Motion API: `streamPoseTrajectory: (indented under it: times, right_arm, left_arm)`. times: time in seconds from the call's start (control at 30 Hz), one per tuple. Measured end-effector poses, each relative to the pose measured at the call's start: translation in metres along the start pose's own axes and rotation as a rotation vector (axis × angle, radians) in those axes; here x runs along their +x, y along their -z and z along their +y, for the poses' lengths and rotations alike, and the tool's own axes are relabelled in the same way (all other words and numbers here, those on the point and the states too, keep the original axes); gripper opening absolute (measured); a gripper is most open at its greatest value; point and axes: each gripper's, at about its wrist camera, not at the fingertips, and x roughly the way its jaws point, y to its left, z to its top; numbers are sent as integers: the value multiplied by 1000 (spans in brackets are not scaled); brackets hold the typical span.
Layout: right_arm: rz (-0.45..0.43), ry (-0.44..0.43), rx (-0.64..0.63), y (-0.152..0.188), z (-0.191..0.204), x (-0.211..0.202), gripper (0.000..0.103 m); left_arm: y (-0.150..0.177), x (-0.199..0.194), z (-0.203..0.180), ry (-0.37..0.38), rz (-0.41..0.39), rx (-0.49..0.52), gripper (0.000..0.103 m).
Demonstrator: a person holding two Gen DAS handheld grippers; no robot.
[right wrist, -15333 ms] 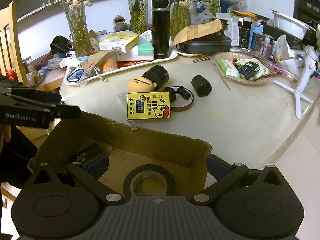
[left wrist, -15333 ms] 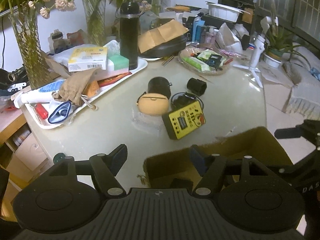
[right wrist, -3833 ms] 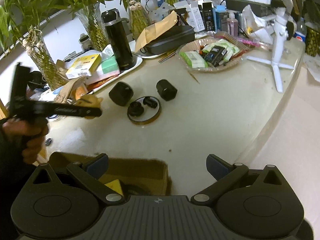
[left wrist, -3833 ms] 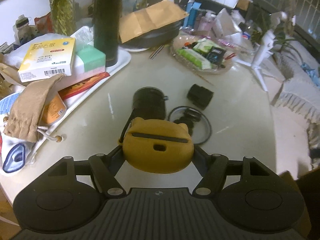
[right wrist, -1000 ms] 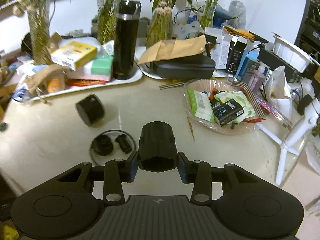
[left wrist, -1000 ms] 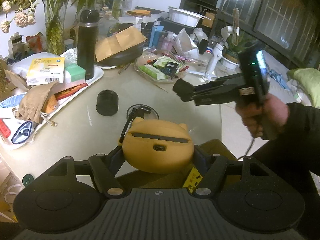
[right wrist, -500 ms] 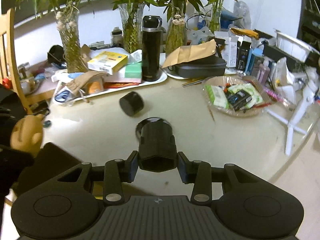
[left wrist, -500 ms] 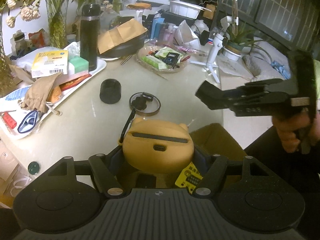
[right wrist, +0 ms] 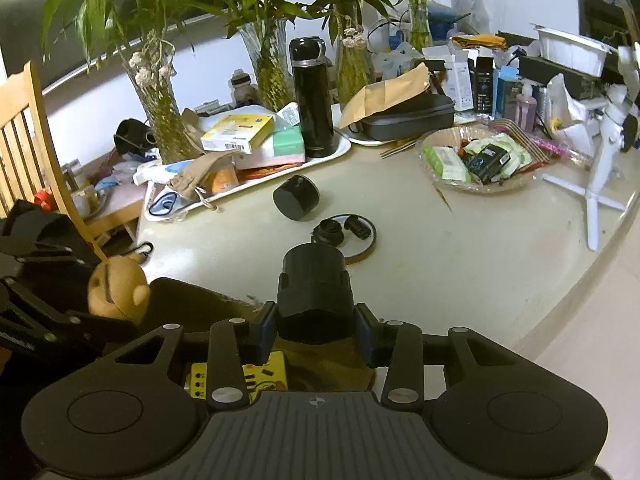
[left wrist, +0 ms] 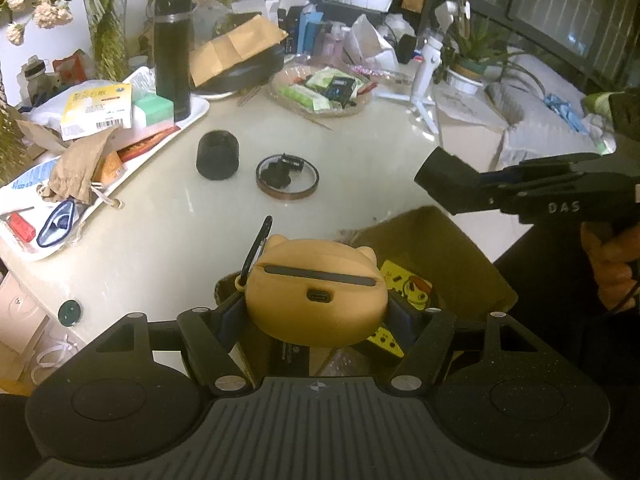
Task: Organize rigid objects
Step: 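Carry the yellow case with the left tool while the right tool carries the black cylinder to the box, then open both tools to drop the yellow case and black cylinder into the box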
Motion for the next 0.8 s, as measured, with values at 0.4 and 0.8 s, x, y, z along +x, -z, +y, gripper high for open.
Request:
streamPoseTrajectory:
  times: [0.4, 0.8]
  right_arm:
    - [2, -12, 22, 11, -1, -12, 44]
    - [35, -5, -6, 14, 6, -7, 44]
  left_arm:
    - [7, 3, 4, -28, 34, -31, 71]
    - [16, 1, 6, -51, 25, -45, 71]
